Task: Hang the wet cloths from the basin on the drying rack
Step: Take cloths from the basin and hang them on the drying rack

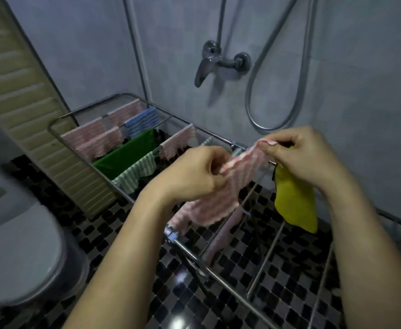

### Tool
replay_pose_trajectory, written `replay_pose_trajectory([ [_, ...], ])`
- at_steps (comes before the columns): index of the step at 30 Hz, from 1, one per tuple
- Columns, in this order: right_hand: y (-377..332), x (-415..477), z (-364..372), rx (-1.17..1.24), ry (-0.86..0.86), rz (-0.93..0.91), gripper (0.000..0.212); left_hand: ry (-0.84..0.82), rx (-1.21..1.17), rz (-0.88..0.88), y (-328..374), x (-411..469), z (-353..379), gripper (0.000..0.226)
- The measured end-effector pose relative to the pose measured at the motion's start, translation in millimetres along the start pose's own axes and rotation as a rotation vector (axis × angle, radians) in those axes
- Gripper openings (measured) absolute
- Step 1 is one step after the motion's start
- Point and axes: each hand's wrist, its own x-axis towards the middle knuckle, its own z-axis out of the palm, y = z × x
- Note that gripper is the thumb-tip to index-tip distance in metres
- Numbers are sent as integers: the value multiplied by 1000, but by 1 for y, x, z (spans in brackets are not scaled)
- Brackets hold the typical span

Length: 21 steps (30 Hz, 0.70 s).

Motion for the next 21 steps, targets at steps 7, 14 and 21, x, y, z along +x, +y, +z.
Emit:
replay_pose_trajectory([
  [7,82,-2,-36,112,82,195,16,226,-77,-125,4,46,76,22],
  [14,167,-3,-55,60,275,385,23,232,-270,-137,-1,72,148,1],
  [21,192,21,-50,-19,268,464,25,41,-272,-52,-19,86,169,35],
])
